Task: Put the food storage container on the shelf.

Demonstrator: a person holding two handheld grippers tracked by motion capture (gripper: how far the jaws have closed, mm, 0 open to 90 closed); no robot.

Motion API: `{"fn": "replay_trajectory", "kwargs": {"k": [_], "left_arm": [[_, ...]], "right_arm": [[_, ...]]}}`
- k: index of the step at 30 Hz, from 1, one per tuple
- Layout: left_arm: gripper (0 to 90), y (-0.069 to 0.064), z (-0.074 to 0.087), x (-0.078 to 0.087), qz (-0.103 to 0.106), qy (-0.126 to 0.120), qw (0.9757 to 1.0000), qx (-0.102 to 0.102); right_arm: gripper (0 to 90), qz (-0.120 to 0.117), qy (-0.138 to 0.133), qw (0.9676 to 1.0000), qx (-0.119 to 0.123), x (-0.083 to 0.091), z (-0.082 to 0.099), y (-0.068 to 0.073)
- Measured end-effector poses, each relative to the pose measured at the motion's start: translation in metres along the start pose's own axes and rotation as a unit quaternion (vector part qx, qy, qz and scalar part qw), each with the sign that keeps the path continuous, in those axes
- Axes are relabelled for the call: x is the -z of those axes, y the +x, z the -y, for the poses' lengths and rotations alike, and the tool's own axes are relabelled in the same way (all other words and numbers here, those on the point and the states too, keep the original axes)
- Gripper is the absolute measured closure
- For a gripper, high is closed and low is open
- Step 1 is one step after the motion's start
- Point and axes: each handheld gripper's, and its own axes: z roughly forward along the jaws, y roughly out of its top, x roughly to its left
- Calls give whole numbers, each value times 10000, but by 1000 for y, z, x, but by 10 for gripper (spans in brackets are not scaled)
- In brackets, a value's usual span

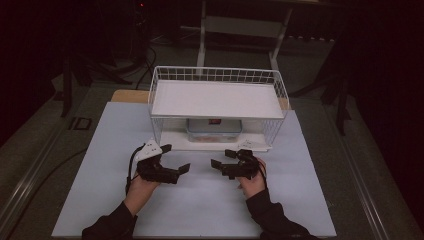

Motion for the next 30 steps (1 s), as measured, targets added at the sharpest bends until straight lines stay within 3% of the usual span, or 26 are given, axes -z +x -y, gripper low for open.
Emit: {"fn": "replay_trajectory", "kwargs": {"k": [7,9,14,16,18,23,27,30], "left_arm": [[0,-9,3,10,209,72,9997,-99],[0,-10,6,14,240,56,9996,-98],[0,-10,12,20,305,83,9994,-161],[0,-9,14,22,235,117,9993,-259],[0,-8,16,24,167,145,9995,-233],[0,-5,20,30,166,87,9997,-147],[0,-5,23,33,74,179,9996,-218],[0,-5,26,36,79,175,9997,-160]], "right_arm": [[153,-57,-73,9997,240,26,9,8],[153,-1,-38,9990,447,36,14,12],[153,122,-55,9986,518,52,22,13],[153,210,-64,9978,624,58,27,14],[153,283,-16,9969,736,62,30,16],[153,312,-34,9966,759,76,36,18],[153,359,-99,9975,599,87,42,15],[153,412,-33,9980,484,93,49,12]]}}
